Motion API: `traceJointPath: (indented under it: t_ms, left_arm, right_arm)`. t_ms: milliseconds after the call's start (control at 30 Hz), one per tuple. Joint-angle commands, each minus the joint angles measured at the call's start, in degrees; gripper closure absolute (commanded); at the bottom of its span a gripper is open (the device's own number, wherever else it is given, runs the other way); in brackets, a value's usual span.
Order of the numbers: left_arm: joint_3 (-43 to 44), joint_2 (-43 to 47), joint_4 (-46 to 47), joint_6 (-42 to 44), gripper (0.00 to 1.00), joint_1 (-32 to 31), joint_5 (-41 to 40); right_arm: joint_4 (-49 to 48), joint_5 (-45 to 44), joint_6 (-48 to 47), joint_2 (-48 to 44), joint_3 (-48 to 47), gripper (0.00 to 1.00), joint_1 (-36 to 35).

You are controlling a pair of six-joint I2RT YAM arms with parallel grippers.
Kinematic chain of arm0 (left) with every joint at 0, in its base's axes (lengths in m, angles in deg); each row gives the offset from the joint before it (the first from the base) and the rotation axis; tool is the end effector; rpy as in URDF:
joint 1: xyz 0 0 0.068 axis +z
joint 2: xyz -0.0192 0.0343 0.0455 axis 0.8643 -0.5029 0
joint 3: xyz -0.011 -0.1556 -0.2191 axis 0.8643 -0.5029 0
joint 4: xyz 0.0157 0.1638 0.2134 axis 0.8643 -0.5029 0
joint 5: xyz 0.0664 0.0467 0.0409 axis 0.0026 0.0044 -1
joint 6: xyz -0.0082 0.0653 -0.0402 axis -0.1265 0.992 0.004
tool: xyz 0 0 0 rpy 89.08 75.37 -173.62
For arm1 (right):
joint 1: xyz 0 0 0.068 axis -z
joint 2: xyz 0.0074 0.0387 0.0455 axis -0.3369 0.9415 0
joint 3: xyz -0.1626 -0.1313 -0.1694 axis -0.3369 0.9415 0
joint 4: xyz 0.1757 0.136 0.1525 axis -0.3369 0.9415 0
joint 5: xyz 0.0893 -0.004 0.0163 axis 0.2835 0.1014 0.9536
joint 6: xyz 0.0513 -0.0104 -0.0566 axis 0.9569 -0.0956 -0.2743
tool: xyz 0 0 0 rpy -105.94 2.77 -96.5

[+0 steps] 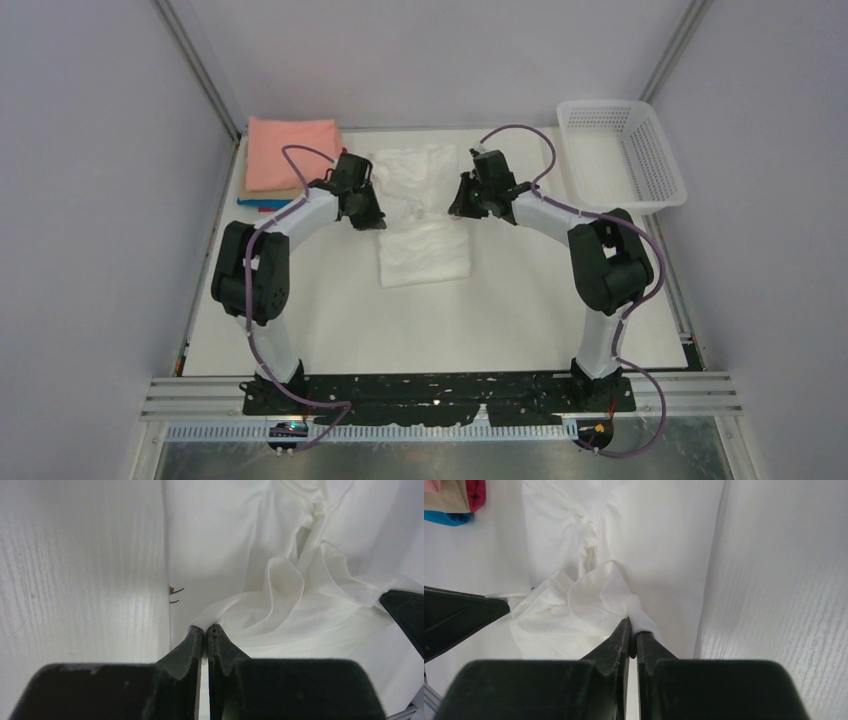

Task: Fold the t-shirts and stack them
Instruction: Fold the folded rectangular tshirt in 1/3 of the way, then grab one side of the 2/3 rectangular tshirt with both arms

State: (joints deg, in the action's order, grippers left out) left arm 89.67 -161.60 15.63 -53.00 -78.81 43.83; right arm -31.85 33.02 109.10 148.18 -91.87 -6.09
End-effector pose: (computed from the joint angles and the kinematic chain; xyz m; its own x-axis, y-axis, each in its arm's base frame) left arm 0.3861 -0.1407 0.1743 -0.8525 -0.3564 -0.3825 -0.1843 0.8896 -0.4179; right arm 0.3969 0.2028 0.1774 -0.7854 0.1596 -0.5981 -0.1667 0.8759 0.4527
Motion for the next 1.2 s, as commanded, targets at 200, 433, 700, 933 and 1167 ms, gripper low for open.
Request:
traceJointPath:
  t_ms: [200, 433, 700, 933, 1167]
  left_arm:
    - [1.8, 4.0, -0.3, -1.6, 0.15, 2.0, -4.8]
    - [-13.0, 16.8, 2.9, -2.5, 0.0, 1.5, -0.2]
    - [-28.8, 25.6, 5.0, -3.4, 0.0, -2.1, 1.5]
    - [-35.3, 29.9, 5.4, -4.6, 0.0, -2.3, 0.5]
    - [-35.7, 30.0, 5.0, -4.2, 0.0, -2.3, 0.2]
  right_arm:
    - [-1.0, 1.2, -3.5, 0.0, -5.6, 0.23, 3.0]
    - [-3.4, 1.2, -1.8, -11.1, 7.2, 0.05, 2.2]
    - [-6.3, 7.3, -3.8, -6.3, 5.2, 0.05, -6.6]
    - [-3.7, 3.9, -5.3, 2.6, -4.0, 0.05, -9.9]
    - [-1.9, -1.3, -6.1, 11.3, -13.9, 0.05, -9.8]
